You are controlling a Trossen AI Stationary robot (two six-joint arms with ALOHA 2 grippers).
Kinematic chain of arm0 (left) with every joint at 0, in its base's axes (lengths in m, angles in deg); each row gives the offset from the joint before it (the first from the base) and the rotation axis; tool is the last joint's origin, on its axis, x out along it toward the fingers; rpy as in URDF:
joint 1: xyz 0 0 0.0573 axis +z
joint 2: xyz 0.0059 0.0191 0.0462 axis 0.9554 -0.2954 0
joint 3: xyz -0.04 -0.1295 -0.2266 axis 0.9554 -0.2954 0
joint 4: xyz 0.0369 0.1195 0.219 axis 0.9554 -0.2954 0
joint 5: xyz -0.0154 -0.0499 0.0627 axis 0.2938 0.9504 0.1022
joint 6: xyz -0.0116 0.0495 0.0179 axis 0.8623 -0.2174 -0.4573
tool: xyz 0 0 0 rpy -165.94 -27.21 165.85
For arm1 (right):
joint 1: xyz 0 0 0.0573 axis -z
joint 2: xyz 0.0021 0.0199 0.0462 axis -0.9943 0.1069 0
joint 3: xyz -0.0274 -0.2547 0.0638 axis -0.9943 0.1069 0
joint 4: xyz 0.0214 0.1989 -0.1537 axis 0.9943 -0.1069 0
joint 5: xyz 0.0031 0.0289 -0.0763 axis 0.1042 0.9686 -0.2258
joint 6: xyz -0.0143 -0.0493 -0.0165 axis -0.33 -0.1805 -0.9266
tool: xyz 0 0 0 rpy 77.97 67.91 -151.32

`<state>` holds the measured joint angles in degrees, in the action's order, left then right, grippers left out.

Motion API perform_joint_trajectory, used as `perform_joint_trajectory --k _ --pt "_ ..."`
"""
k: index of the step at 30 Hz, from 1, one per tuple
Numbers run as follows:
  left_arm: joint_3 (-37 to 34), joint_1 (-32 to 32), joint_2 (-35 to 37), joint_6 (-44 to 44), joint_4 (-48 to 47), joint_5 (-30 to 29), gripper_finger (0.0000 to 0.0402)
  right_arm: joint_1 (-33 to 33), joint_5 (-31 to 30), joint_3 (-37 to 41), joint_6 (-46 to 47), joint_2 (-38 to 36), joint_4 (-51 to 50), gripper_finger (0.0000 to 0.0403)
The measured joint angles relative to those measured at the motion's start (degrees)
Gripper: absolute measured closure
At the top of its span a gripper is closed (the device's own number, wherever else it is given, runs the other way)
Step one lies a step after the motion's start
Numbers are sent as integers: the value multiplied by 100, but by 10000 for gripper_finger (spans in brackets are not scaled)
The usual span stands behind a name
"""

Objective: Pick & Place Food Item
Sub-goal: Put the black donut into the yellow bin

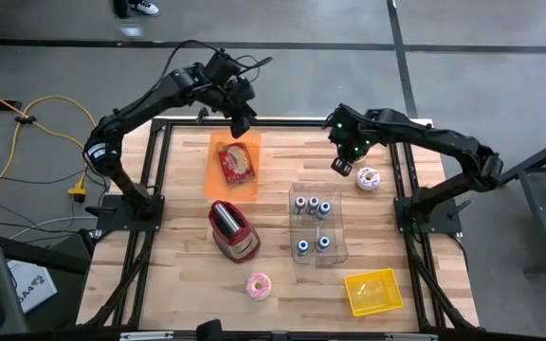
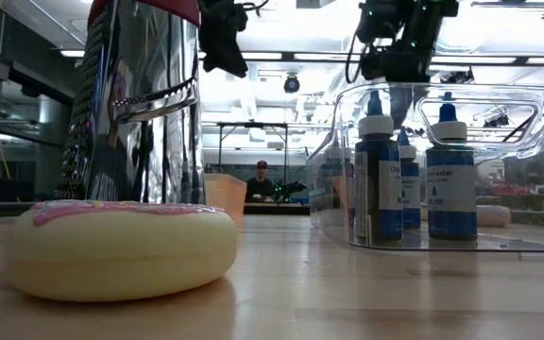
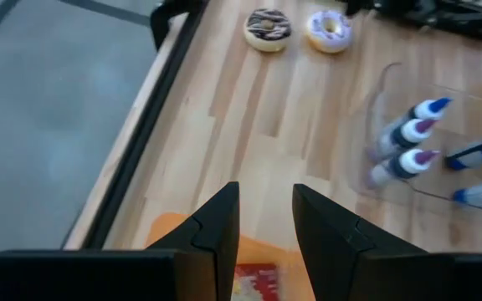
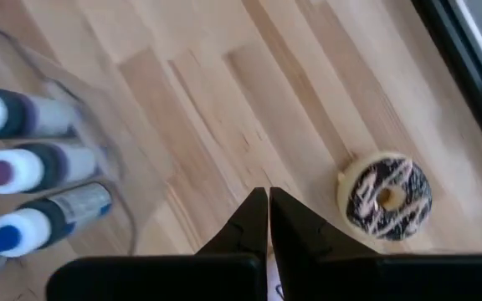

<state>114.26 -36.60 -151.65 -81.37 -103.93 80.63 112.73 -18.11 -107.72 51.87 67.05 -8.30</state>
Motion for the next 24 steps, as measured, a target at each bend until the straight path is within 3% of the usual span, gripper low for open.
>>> perform_joint_trajectory --k 18,24 --pt "-103 112 286 -275 114 295 293 948 4 1043 -243 2 -15 398" --pt "-103 112 341 -455 105 319 293 990 15 1044 -466 2 277 356"
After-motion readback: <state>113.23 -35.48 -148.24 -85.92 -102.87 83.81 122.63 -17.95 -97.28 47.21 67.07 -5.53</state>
